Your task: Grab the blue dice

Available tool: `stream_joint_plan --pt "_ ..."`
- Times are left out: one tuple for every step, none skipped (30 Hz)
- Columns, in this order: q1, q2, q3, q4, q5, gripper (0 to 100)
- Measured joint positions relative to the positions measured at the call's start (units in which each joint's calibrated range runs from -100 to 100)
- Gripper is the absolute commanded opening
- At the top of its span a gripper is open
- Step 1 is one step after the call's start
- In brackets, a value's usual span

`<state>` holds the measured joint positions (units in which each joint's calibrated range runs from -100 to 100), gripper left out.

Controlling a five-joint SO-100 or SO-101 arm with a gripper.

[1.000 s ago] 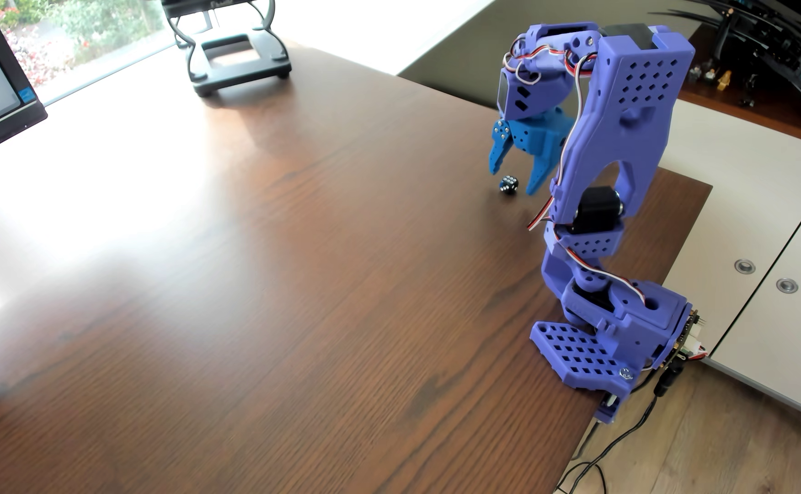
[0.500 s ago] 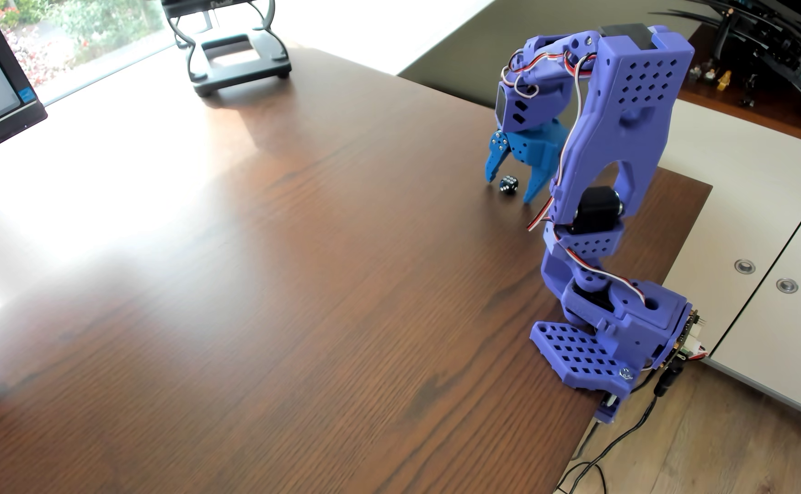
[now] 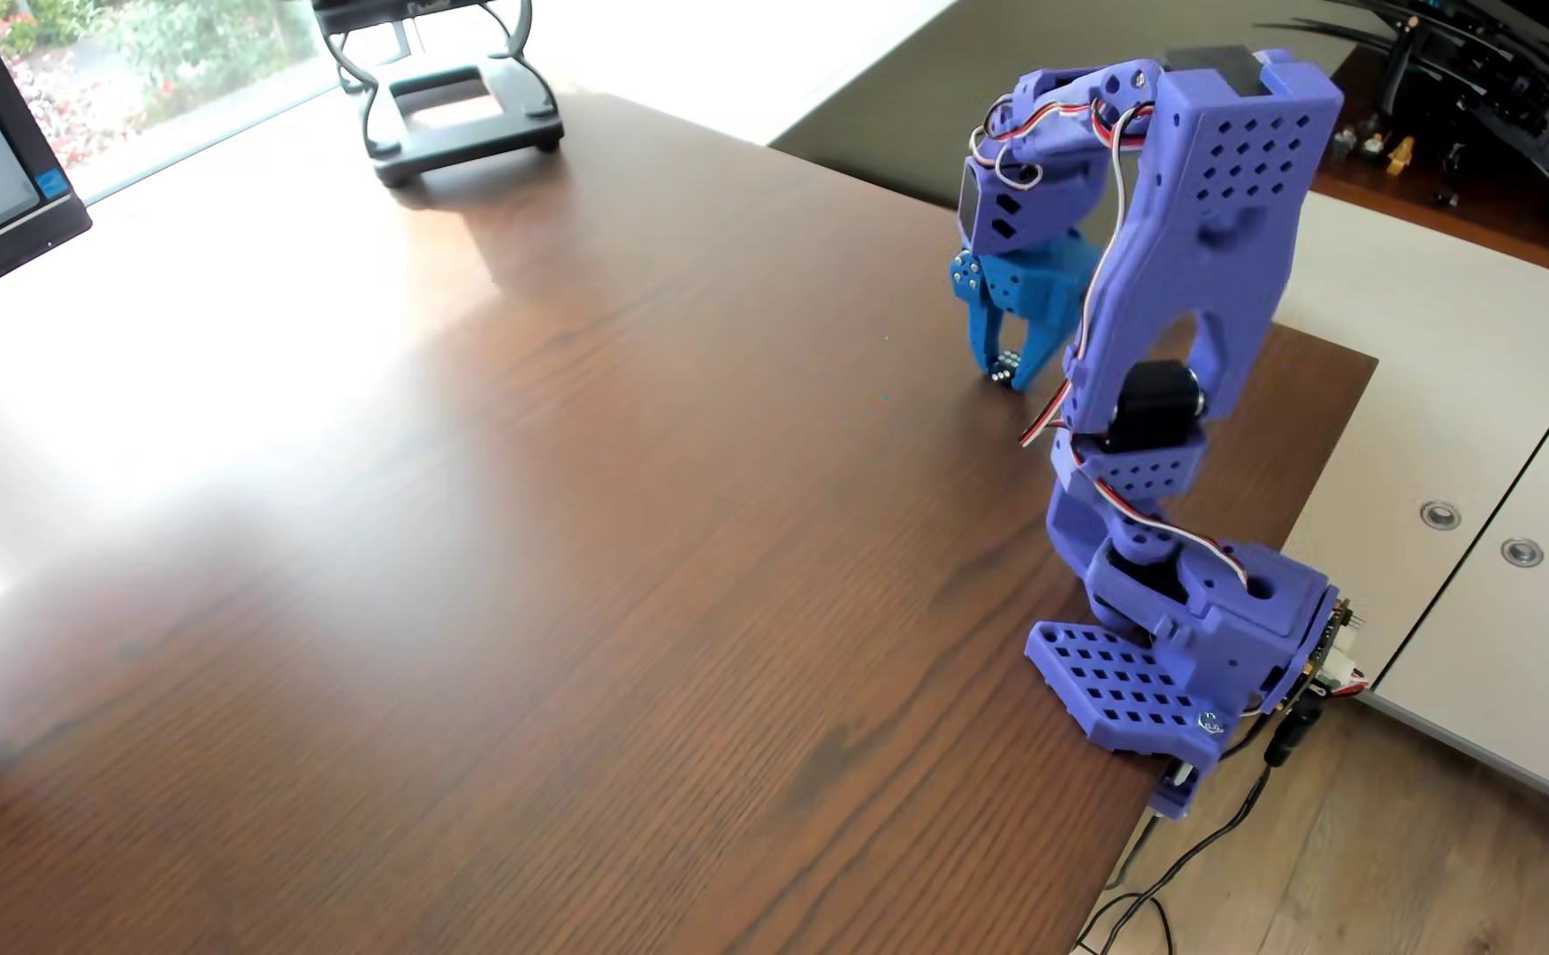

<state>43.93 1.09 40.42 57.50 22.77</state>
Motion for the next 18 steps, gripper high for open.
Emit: stream_joint_plan --pt "0.0 0.0 0.0 0.0 0.0 1" --pt "0.0 0.0 0.0 0.0 0.0 1" --pt "-0.2 0.0 0.0 0.0 0.0 2" --pt "-0.7 0.0 0.0 0.0 -0.1 2" --pt "-1.7 -0.2 0.0 0.0 -0.7 2" --pt "-2.9 -0.8 0.0 0.0 -1.5 2" --pt "-4.6 -2.0 0.1 0.0 -2.6 2" --pt "-6.4 -3.9 0.1 0.0 -3.7 2" --pt "-8.5 -6.2 0.1 0.0 -5.1 2" --pt "-10.8 -8.9 0.1 0.0 -6.5 2" --pt "-13.2 -12.1 0.1 0.0 -8.0 2" --pt "-15.8 -15.6 0.1 0.1 -9.6 2" --pt "-18.4 -19.4 0.1 0.2 -11.2 2" --pt "-20.9 -23.3 0.1 0.5 -12.7 2" --pt "-23.2 -27.8 0.1 1.5 -14.0 2" --pt "-25.2 -32.4 0.1 2.6 -15.1 2" --pt "-26.9 -37.0 0.1 3.8 -16.1 2" --pt "-28.6 -42.1 0.1 5.0 -16.9 2"
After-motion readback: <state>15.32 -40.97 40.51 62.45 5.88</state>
